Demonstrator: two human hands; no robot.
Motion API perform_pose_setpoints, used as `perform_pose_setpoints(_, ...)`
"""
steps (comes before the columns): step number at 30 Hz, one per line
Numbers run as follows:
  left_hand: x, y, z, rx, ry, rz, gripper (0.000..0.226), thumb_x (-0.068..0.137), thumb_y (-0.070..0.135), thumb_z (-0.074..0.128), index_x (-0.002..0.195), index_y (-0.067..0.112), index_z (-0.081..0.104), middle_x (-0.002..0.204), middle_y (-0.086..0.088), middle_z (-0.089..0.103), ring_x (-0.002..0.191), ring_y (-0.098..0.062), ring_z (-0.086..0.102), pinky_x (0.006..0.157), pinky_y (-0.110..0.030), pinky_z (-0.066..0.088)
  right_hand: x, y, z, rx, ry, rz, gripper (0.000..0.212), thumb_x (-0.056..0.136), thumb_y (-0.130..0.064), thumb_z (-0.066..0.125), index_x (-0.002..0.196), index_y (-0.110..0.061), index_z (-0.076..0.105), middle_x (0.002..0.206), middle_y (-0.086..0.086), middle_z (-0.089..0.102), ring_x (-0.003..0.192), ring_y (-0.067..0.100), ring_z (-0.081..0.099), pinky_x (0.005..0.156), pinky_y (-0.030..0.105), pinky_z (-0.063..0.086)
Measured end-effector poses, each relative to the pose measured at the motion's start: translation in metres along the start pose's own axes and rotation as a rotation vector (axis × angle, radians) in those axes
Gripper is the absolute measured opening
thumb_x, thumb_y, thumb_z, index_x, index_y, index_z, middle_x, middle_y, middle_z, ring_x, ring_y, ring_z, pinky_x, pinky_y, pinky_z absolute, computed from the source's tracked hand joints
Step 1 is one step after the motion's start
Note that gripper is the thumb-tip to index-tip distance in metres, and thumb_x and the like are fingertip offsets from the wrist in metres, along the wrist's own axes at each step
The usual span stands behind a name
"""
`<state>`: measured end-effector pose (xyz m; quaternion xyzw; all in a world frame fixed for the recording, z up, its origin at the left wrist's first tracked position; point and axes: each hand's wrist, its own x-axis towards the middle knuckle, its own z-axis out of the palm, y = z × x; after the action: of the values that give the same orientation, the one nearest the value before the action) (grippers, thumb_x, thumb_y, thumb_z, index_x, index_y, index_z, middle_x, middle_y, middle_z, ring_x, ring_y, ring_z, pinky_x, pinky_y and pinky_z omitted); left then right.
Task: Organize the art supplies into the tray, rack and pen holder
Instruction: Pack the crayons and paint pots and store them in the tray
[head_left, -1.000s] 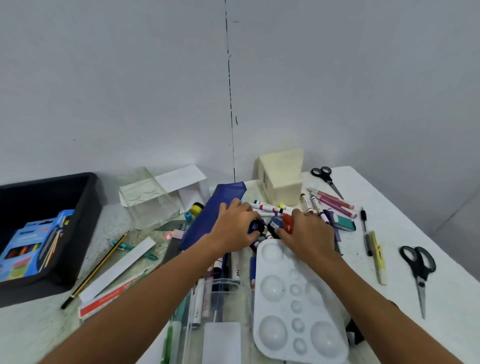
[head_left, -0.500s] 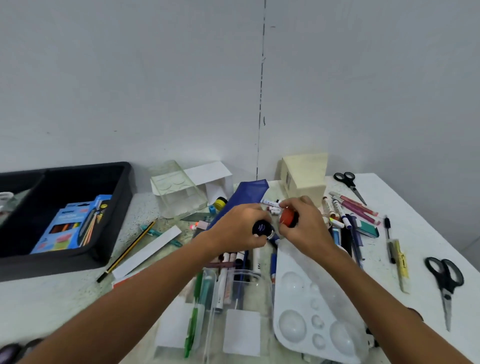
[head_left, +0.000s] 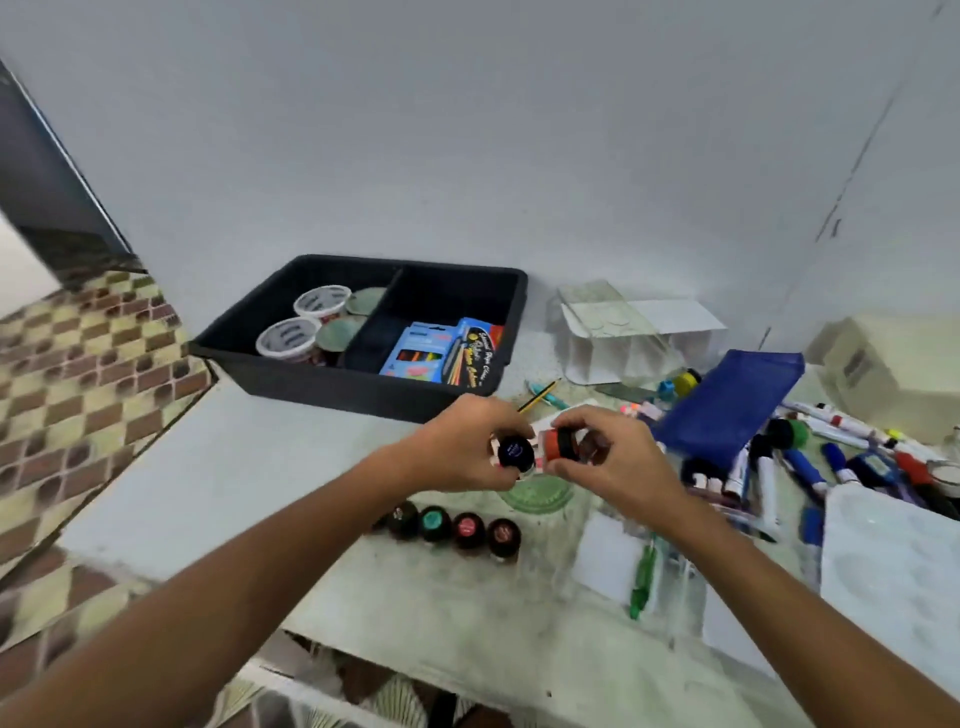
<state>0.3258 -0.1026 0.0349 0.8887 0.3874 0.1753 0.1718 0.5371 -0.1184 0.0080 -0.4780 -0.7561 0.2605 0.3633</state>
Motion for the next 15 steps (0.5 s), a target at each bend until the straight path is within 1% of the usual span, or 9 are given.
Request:
perform_pose_setpoints(3,-0.049,-0.029,-0.024,-0.039,0.028,-0.092,0.037,0.067,0.018,0.074,0.104,0.010,0.071,0.091,0.001,0.069,0.080,-0.009,0.061,0.067,-0.018,0.051,0.009,-0.025,0.046,0.001,-0.096,-0.064,0.038,0.065,-0.018,0.087,0.100,-0.017,0.072,0.090,-0.009,0.065,0.077,0.004,0.056,0.070,0.006,0.039)
perform_pose_setpoints(6,-0.093,-0.053,-0.045,-0.075,0.037,-0.191,0.035,0.070,0.011,0.079,0.104,0.010,0.071,0.093,0.001,0.068,0.081,-0.008,0.061,0.068,-0.015,0.052,0.015,-0.050,0.084,-0.020,-0.222,-0.123,0.041,0.068,-0.019,0.082,0.107,-0.012,0.071,0.099,-0.005,0.065,0.090,0.003,0.055,0.080,0.003,0.035)
perform_pose_setpoints(8,-0.114,-0.065,-0.054,-0.076,0.008,-0.228,0.035,0.071,0.012,0.080,0.105,0.010,0.071,0.093,0.004,0.067,0.081,-0.005,0.062,0.068,-0.014,0.052,0.016,-0.066,0.103,-0.036,-0.291,-0.163,0.038,0.070,-0.022,0.076,0.106,-0.012,0.071,0.101,-0.004,0.066,0.093,0.008,0.056,0.083,0.008,0.038)
perform_pose_setpoints(11,-0.138,-0.077,-0.061,-0.087,-0.055,-0.255,0.034,0.071,0.014,0.080,0.104,0.012,0.072,0.093,0.003,0.069,0.081,-0.004,0.063,0.070,-0.016,0.054,0.018,-0.084,0.130,-0.051,-0.364,-0.181,0.038,0.070,-0.029,0.066,0.105,-0.016,0.071,0.096,-0.003,0.063,0.088,0.008,0.055,0.081,0.017,0.042)
perform_pose_setpoints(13,-0.148,-0.082,-0.061,-0.076,-0.103,-0.262,0.032,0.072,0.015,0.080,0.103,0.014,0.072,0.093,0.004,0.069,0.082,-0.005,0.063,0.071,-0.016,0.054,0.019,-0.091,0.143,-0.097,-0.413,-0.189,0.034,0.073,-0.032,0.066,0.105,-0.021,0.070,0.095,0.001,0.063,0.088,0.012,0.056,0.080,0.025,0.046)
perform_pose_setpoints(15,-0.155,-0.087,-0.059,-0.052,-0.135,-0.251,0.032,0.072,0.017,0.079,0.104,0.015,0.072,0.094,0.006,0.069,0.082,-0.003,0.061,0.070,-0.015,0.052,0.020,-0.095,0.150,-0.139,-0.446,-0.189,0.029,0.078,-0.033,0.070,0.104,-0.020,0.067,0.096,0.001,0.064,0.086,0.014,0.055,0.078,0.031,0.048)
